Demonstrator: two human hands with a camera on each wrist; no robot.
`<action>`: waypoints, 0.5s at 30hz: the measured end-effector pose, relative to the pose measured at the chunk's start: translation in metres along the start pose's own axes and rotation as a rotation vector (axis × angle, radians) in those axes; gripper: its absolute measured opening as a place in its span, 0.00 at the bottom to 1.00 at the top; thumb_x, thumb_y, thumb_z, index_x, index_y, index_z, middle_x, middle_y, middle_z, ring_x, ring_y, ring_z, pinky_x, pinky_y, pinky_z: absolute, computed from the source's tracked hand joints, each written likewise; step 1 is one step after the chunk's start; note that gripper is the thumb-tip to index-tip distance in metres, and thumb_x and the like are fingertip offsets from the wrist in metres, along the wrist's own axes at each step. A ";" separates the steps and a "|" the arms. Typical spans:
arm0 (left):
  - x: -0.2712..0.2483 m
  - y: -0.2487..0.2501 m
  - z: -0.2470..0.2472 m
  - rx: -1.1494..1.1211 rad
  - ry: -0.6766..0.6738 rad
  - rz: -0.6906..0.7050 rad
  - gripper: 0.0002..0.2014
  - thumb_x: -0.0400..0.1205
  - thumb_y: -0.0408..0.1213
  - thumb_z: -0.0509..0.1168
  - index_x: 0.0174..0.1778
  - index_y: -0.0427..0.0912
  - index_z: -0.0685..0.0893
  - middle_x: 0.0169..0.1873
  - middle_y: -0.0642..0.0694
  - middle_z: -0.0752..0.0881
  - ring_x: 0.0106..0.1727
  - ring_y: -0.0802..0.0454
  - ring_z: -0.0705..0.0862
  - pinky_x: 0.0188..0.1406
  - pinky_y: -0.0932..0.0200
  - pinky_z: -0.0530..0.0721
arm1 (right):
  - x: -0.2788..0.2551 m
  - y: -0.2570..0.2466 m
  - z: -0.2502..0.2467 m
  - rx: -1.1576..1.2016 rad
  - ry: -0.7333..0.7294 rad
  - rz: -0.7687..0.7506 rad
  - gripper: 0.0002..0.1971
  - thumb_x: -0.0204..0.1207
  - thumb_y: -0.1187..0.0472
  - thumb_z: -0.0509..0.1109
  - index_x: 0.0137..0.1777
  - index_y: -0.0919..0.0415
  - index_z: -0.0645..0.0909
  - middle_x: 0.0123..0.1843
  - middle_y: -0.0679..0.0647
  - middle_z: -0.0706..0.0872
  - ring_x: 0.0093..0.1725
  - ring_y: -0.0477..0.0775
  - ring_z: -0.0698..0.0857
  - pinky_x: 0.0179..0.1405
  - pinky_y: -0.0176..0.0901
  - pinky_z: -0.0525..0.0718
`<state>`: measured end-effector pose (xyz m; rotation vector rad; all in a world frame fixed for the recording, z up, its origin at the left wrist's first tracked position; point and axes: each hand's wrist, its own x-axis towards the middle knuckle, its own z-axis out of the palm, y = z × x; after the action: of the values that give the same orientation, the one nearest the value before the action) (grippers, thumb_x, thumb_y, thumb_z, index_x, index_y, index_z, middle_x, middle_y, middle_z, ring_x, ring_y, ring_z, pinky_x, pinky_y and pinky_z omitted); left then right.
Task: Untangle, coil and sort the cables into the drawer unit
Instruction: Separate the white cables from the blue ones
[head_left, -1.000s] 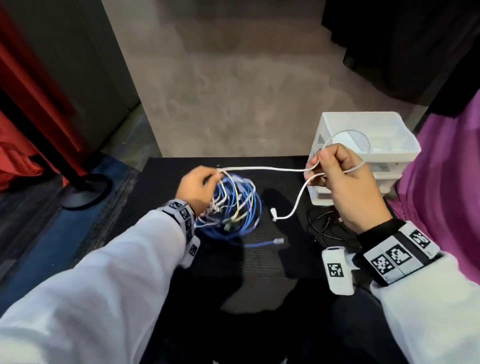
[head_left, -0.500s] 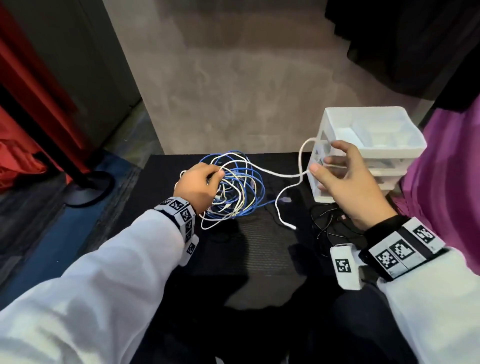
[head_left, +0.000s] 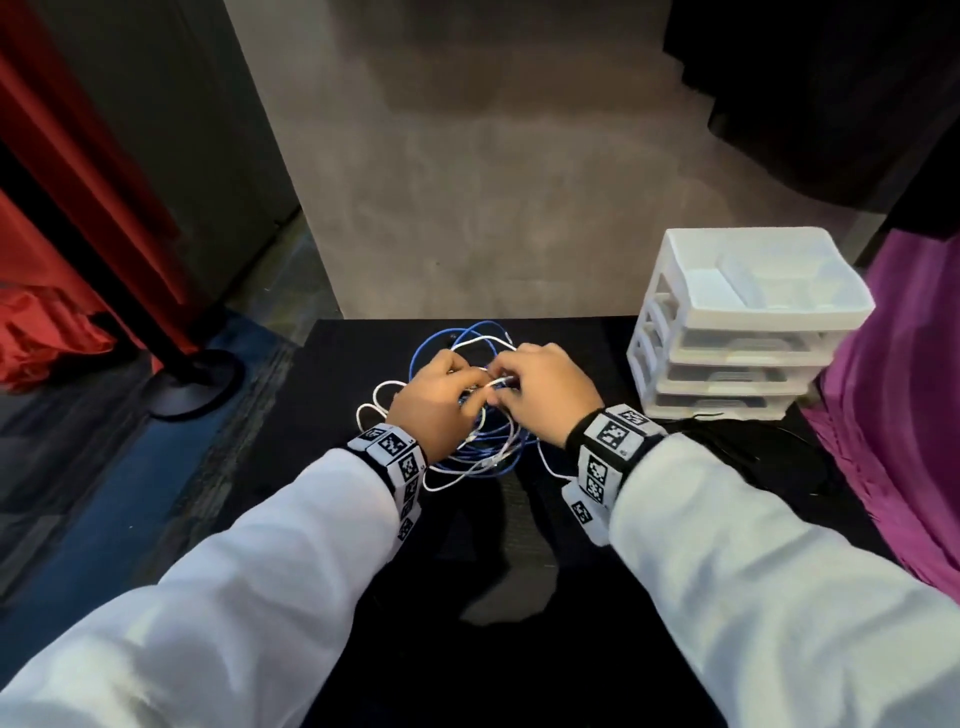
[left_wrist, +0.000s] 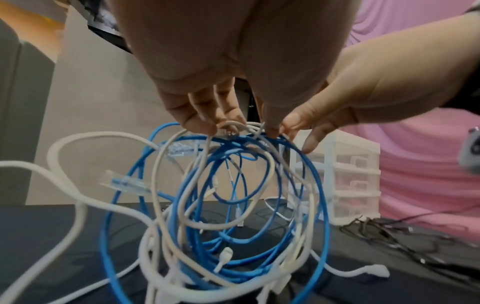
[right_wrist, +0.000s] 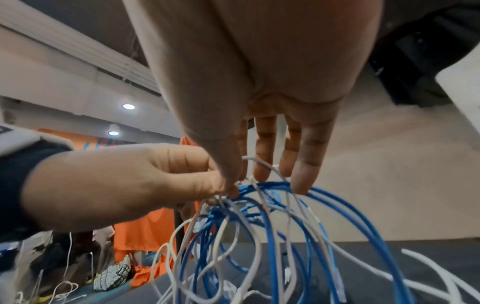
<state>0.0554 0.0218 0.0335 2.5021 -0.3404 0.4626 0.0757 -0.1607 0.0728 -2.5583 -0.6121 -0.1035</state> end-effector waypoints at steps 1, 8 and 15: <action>-0.001 -0.002 -0.002 0.027 -0.028 0.002 0.11 0.82 0.49 0.71 0.58 0.53 0.89 0.54 0.52 0.80 0.50 0.52 0.82 0.50 0.48 0.85 | 0.001 -0.001 -0.003 -0.030 0.023 -0.006 0.06 0.82 0.50 0.75 0.54 0.48 0.89 0.50 0.46 0.84 0.58 0.57 0.78 0.56 0.52 0.83; 0.017 -0.014 -0.025 0.037 -0.148 -0.179 0.12 0.85 0.55 0.65 0.62 0.60 0.78 0.56 0.55 0.85 0.56 0.51 0.84 0.56 0.50 0.81 | -0.009 -0.013 -0.060 0.108 0.159 -0.093 0.06 0.81 0.51 0.75 0.45 0.50 0.90 0.39 0.46 0.86 0.47 0.54 0.84 0.51 0.51 0.82; 0.022 -0.011 -0.029 0.108 -0.018 -0.241 0.13 0.86 0.59 0.61 0.57 0.57 0.80 0.48 0.56 0.77 0.50 0.53 0.82 0.47 0.53 0.80 | -0.020 -0.012 -0.102 0.217 0.315 -0.050 0.05 0.80 0.54 0.77 0.44 0.49 0.93 0.38 0.46 0.87 0.42 0.49 0.84 0.48 0.49 0.81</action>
<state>0.0719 0.0442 0.0591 2.6095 -0.0185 0.3698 0.0566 -0.2103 0.1635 -2.2554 -0.5328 -0.4249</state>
